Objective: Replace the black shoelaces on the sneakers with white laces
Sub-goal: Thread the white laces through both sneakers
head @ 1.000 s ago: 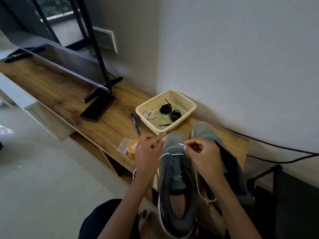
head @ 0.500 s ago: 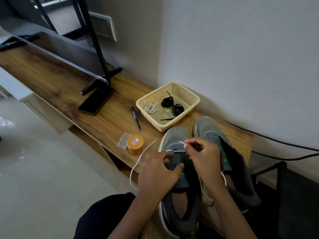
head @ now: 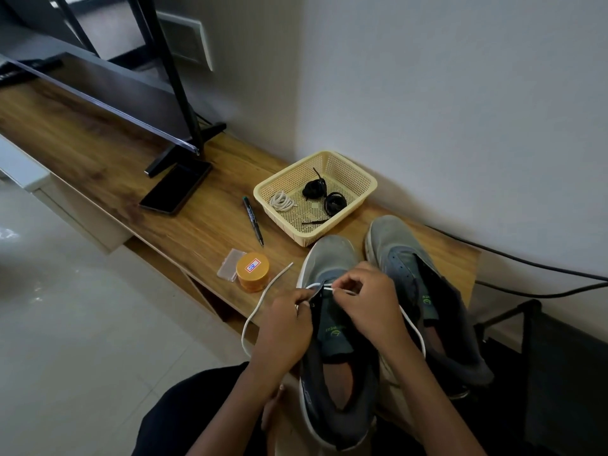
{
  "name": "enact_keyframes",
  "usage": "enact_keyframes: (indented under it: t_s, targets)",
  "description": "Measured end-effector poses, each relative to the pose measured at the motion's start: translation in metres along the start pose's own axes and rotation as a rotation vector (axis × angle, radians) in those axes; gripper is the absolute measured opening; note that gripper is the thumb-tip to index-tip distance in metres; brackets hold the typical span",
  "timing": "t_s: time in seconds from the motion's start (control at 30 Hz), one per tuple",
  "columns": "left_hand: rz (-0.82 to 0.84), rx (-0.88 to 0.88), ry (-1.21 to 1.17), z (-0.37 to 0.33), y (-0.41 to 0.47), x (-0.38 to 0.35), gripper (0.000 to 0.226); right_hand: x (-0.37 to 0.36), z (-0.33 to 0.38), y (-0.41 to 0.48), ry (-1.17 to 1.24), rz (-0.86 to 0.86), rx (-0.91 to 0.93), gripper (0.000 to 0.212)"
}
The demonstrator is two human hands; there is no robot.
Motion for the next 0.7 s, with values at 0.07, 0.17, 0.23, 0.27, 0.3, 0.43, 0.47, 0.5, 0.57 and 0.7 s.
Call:
enact_keyframes:
  t_s: [0.07,0.17,0.23,0.27,0.3,0.43,0.47,0.5,0.57,0.7]
  targets:
    - [0.002,0.031,-0.022,0.0057,0.0028,-0.001,0.034,-0.0076,0.0041,0.0,-0.103,0.033,0.041,0.008]
    - [-0.008,0.041,-0.039,0.0079,0.004,-0.0003,0.034,-0.0132,0.0068,-0.0015,-0.158,0.082,0.065,0.009]
    - [-0.013,0.042,-0.037,0.0073,0.003,-0.0002,0.034,-0.0133,0.0076,-0.0018,-0.156,0.1,0.073,0.008]
    - [-0.014,0.041,-0.035,0.0073,0.0027,-0.0003,0.034,-0.0127,0.0081,-0.0019,-0.147,0.102,0.076,0.008]
    - [-0.013,0.041,-0.033,0.0075,0.0026,-0.0003,0.034,-0.012,0.0085,-0.002,-0.135,0.099,0.076,0.008]
    - [-0.009,0.039,-0.026,0.0077,0.0032,-0.0005,0.034,-0.012,0.008,-0.0023,-0.114,0.097,0.061,0.008]
    - [-0.012,0.039,-0.025,0.0077,0.003,-0.0002,0.034,-0.0122,0.008,-0.0021,-0.114,0.096,0.065,0.008]
    - [-0.015,0.039,-0.024,0.008,0.003,0.0,0.034,-0.0125,0.0077,-0.0017,-0.114,0.095,0.067,0.008]
    - [-0.016,0.038,-0.029,0.0085,0.0031,0.0,0.033,-0.0128,0.0071,-0.0011,-0.114,0.092,0.07,0.007]
    - [0.002,0.033,-0.039,0.0094,0.0041,-0.0019,0.032,-0.0126,0.0044,-0.0007,-0.056,0.077,0.066,0.007]
Point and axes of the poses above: each hand's wrist, its own y-axis towards the middle knuckle, its own x-axis out of the back of the hand, z = x × y, the point moved 9 cm from there along y, towards the middle knuckle, and after that the axes turned 3 degrees about z, right-handed, at the moved point
